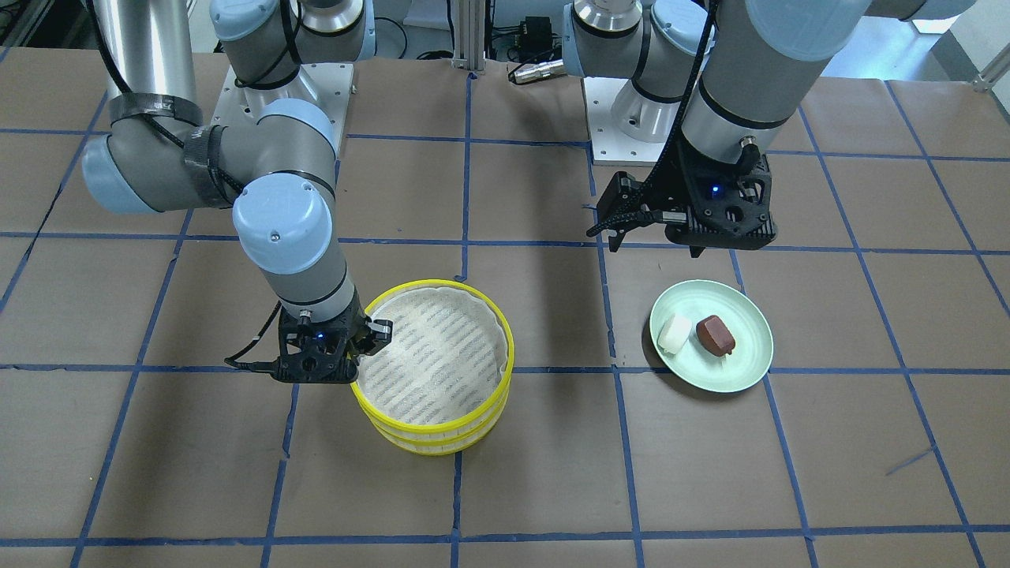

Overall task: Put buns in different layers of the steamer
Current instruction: 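Lift the top tier with the right gripper and set it down beside the bottom tier, then reach the left gripper to the plate and grasp the white bun, then carry the white bun with the left gripper over the bottom steamer tier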

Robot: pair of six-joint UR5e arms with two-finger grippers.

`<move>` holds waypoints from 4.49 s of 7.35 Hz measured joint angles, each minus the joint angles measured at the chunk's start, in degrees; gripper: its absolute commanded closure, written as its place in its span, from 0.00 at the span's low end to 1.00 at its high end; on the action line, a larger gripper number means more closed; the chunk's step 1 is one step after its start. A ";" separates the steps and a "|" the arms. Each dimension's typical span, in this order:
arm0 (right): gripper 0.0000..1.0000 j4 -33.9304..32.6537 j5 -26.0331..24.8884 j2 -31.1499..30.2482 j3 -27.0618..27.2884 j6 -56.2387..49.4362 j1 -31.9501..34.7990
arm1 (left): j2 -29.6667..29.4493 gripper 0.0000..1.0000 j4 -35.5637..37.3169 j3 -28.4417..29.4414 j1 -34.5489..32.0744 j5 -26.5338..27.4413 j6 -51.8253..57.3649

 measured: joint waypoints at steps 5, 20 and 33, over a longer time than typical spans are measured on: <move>0.90 9.81 -2.57 -6.01 -4.71 -5.51 -4.21 | 0.14 0.00 -0.02 -0.17 0.56 0.30 0.95; 0.87 33.07 -5.84 -21.34 -9.49 -23.96 -26.69 | -16.12 0.01 17.94 -17.05 11.86 -0.29 38.46; 0.86 32.93 -6.23 -21.23 -9.56 -23.69 -25.80 | -13.44 0.94 9.23 -8.31 9.21 7.15 18.36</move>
